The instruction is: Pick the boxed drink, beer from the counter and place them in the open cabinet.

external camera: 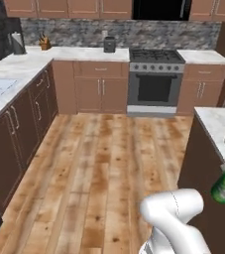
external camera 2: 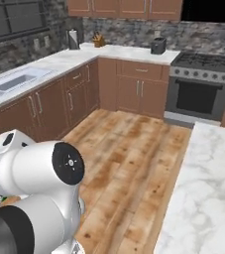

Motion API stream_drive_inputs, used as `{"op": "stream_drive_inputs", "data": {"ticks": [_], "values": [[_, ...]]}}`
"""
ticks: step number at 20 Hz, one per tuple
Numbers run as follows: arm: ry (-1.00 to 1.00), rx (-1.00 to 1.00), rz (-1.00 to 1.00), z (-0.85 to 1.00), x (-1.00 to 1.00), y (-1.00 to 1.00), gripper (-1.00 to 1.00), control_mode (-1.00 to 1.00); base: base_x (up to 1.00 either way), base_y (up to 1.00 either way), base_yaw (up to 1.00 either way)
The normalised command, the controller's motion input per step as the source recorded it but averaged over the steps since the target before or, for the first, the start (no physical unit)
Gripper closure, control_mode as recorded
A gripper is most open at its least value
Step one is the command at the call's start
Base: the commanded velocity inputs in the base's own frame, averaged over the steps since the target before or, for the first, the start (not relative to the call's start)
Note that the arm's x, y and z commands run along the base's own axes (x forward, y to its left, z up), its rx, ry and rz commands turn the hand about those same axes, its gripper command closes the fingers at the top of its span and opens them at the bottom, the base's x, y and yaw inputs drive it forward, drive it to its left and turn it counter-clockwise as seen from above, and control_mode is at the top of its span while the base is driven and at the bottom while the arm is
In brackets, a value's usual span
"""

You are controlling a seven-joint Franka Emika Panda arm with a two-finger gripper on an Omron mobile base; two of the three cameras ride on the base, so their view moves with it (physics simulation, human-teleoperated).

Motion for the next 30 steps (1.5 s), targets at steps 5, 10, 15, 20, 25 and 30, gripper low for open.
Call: {"op": "stream_drive_inputs", "data": {"ticks": [5, 10, 15, 20, 25, 30], "values": [[0.00, 0.00, 0.00, 0.00, 0.00, 0.00, 1.00, 1.00, -0.08, 0.00, 0.45], [0.00, 0.00, 0.00, 0.00, 0.00, 0.00, 1.00, 1.00, -0.05, 0.00, 0.47], [0.00, 0.00, 0.00, 0.00, 0.00, 0.00, 1.00, 1.00, -0.01, 0.00, 0.49], [0.00, 0.00, 0.00, 0.00, 0.00, 0.00, 1.00, 1.00, 0.00, 0.06, 0.51], [0.00, 0.00, 0.00, 0.00, 0.00, 0.00, 1.00, 1.00, 0.00, 0.07, 0.49], [0.00, 0.00, 0.00, 0.00, 0.00, 0.00, 1.00, 1.00, 0.00, 0.15, 0.44]]}}
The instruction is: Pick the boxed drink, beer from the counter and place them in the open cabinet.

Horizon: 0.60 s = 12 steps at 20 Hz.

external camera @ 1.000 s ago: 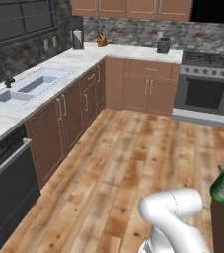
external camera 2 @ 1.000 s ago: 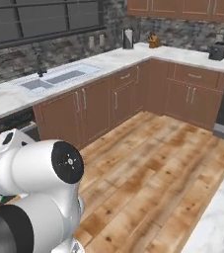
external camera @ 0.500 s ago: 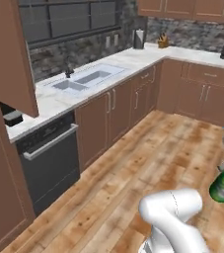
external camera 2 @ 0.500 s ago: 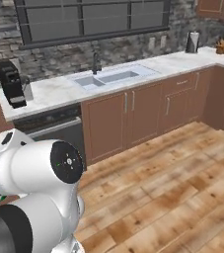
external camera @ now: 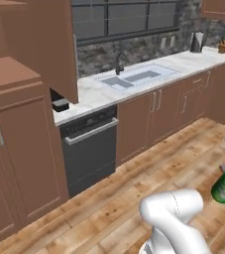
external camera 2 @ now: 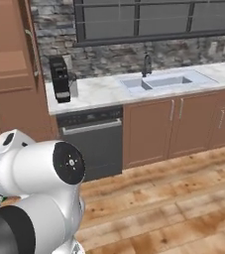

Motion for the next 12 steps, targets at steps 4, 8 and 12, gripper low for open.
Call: {"op": "stream_drive_inputs", "data": {"ticks": [4, 8, 12], "values": [[0.00, 0.00, 0.00, 0.00, 0.00, 0.00, 1.00, 1.00, 0.00, 0.24, 0.41], [0.00, 0.00, 0.00, 0.00, 0.00, 0.00, 1.00, 1.00, 0.00, 0.31, 0.39], [0.00, 0.00, 0.00, 0.00, 0.00, 0.00, 1.00, 1.00, 0.00, 0.34, 0.37]]}}
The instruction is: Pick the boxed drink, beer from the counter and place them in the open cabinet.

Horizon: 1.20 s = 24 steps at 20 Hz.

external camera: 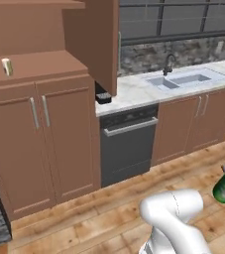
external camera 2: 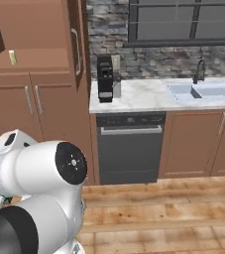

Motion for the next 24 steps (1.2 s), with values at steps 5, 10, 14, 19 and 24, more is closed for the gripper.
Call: {"op": "stream_drive_inputs", "data": {"ticks": [5, 10, 14, 19, 24], "values": [[0.00, 0.00, 0.00, 0.00, 0.00, 0.00, 1.00, 1.00, 0.00, 0.30, 0.34], [0.00, 0.00, 0.00, 0.00, 0.00, 0.00, 1.00, 1.00, 0.01, 0.28, 0.30], [0.00, 0.00, 0.00, 0.00, 0.00, 0.00, 1.00, 1.00, 0.10, 0.21, 0.13], [0.00, 0.00, 0.00, 0.00, 0.00, 0.00, 1.00, 1.00, 0.27, 0.07, 0.00], [0.00, 0.00, 0.00, 0.00, 0.00, 0.00, 1.00, 1.00, 0.19, 0.49, 0.00]]}}
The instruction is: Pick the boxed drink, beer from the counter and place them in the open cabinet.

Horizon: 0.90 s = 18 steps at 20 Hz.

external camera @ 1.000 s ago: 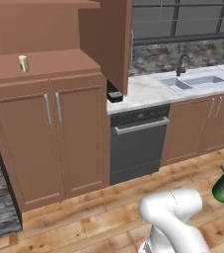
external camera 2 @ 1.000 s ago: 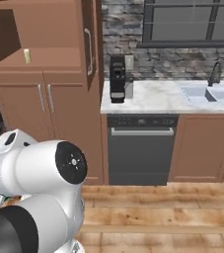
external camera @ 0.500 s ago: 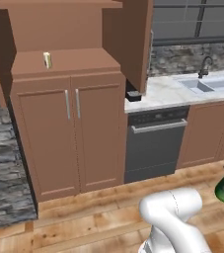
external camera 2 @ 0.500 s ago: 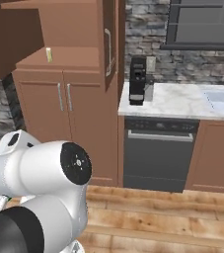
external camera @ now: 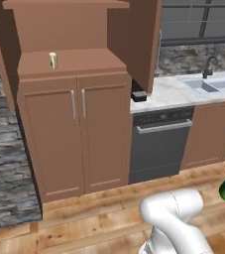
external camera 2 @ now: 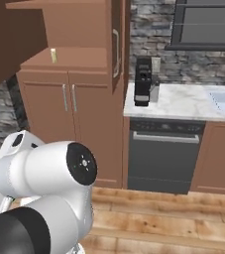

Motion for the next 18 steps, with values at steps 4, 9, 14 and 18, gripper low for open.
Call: {"op": "stream_drive_inputs", "data": {"ticks": [4, 9, 14, 18], "values": [[0.00, 0.00, 0.00, 0.00, 0.00, 0.00, 1.00, 1.00, 0.11, 0.82, 0.00], [0.00, 0.00, 0.00, 0.00, 0.00, 0.00, 1.00, 1.00, 0.08, 0.76, 0.00], [0.00, 0.00, 0.00, 0.00, 0.00, 0.00, 1.00, 1.00, 0.29, 0.34, 0.00], [0.00, 0.00, 0.00, 0.00, 0.00, 0.00, 1.00, 1.00, 0.50, 0.07, 0.00]]}}
